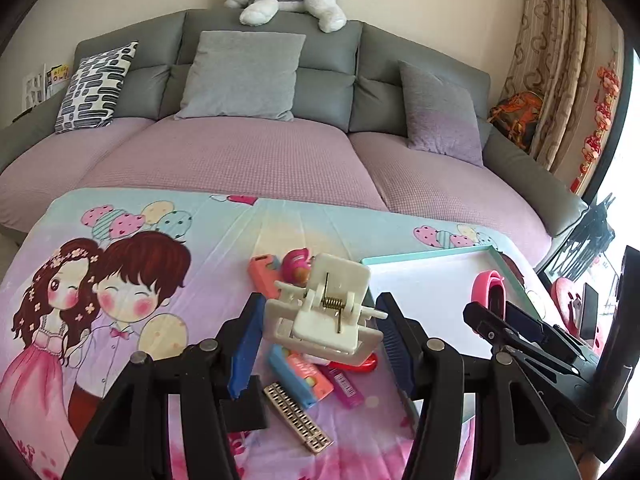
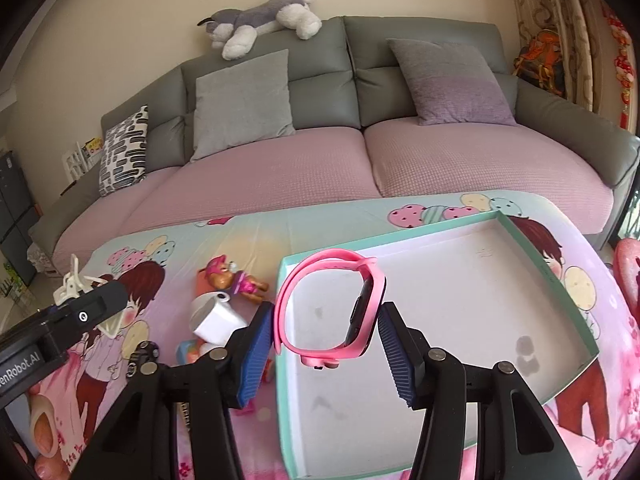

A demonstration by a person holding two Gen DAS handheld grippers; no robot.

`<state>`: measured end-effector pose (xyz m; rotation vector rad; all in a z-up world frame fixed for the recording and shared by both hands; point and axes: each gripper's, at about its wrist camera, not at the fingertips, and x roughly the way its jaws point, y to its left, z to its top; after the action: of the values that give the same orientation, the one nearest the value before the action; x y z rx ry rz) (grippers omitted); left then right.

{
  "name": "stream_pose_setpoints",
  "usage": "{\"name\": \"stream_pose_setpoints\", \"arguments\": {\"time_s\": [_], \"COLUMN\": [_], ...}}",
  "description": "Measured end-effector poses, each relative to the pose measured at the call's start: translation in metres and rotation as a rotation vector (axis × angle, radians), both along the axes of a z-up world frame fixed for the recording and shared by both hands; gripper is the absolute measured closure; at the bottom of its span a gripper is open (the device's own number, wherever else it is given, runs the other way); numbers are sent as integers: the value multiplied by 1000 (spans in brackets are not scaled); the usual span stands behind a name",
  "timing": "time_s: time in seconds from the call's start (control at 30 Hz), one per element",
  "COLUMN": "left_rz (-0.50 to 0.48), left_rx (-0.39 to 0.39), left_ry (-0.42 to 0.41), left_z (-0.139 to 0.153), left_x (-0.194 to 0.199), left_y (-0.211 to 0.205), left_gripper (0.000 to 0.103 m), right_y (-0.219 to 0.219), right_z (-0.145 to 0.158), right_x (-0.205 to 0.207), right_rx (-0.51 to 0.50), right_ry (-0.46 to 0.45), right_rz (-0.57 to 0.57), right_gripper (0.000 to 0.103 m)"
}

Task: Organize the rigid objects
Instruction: 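Carry the clip and band into the tray and open both grippers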

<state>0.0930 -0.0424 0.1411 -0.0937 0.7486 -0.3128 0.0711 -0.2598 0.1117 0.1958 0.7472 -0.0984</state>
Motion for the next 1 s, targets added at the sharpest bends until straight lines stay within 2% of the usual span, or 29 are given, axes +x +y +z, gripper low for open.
{"name": "stream_pose_setpoints", "arguments": {"time_s": [0.27,0.43,0.57,0.7,1.0], "left_rz": [-92,-145,-187,-216,-211], "left_rx": [24,25,36,46,49], "left_ry": [12,30,63,87,154], "left_z": [-6,-13,-25,-38,-70], "left_x": [24,34,40,40,42], "left_y": [-69,-111,-144,-167,-187], "left_gripper": [45,45,45,45,45], "right_y": [-71,-105,-117,-126,-135], "right_z": [-13,-29,-38,-42,-55], "right_x": [1,-3,-5,-10,-9], "right_rx": [-31,-42,-60,-36,-15], "right_ry": [31,84,120,142,180], "right_rz": [-157,-259,-294,-315,-328], "right_gripper": [47,47,47,47,47]}}
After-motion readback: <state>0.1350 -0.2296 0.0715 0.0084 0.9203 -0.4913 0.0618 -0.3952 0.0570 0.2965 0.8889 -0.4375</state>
